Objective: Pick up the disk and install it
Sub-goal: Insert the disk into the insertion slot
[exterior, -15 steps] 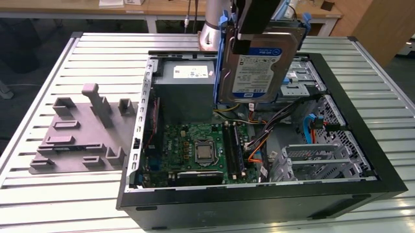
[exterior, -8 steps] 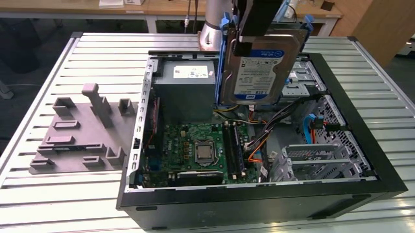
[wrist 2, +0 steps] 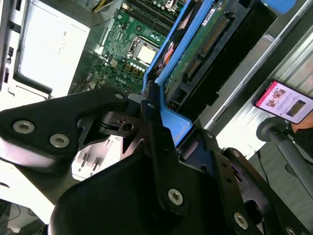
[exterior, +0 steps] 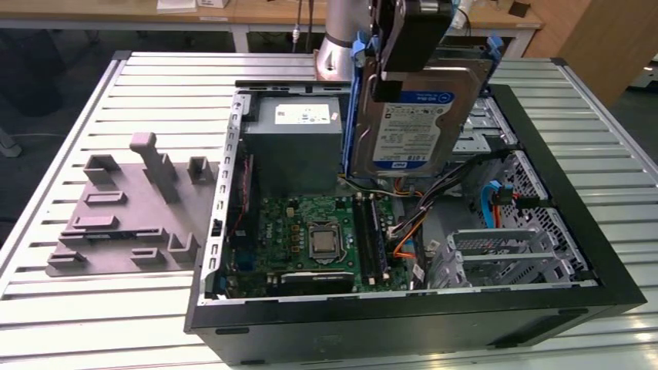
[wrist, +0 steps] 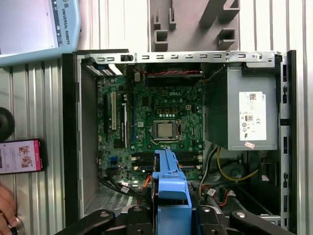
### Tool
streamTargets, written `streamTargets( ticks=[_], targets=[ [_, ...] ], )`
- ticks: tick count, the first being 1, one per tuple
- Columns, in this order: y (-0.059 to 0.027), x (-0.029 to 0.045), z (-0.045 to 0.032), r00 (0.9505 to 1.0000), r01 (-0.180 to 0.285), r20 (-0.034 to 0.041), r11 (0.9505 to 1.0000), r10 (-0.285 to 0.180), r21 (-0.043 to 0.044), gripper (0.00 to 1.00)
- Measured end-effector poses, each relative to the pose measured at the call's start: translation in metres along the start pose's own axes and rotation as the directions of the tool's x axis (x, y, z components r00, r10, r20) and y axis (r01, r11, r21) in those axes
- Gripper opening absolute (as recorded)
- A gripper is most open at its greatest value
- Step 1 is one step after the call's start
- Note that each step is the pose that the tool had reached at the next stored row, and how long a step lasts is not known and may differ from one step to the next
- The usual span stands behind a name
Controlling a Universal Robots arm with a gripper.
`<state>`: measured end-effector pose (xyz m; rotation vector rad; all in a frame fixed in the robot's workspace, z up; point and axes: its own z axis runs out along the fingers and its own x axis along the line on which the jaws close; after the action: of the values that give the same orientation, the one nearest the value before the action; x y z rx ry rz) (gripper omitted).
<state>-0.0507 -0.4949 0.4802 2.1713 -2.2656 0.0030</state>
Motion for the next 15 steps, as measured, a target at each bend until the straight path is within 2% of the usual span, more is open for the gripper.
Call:
streamTargets(
  ticks=[7, 12, 15],
  targets=[
    [-0.0006, 0.0132, 0.002, 1.0, -0.002, 0.0, 1.0, 0.002, 0.0009, 0.36],
    [-0.0006, 0.0141, 0.002, 1.0, -0.002, -0.0001, 1.0, 0.002, 0.0009, 0.36],
    [-0.0008, 0.0178, 0.0023, 1.0, -0.002, -0.0003, 1.0, 0.002, 0.0009, 0.36]
  ],
)
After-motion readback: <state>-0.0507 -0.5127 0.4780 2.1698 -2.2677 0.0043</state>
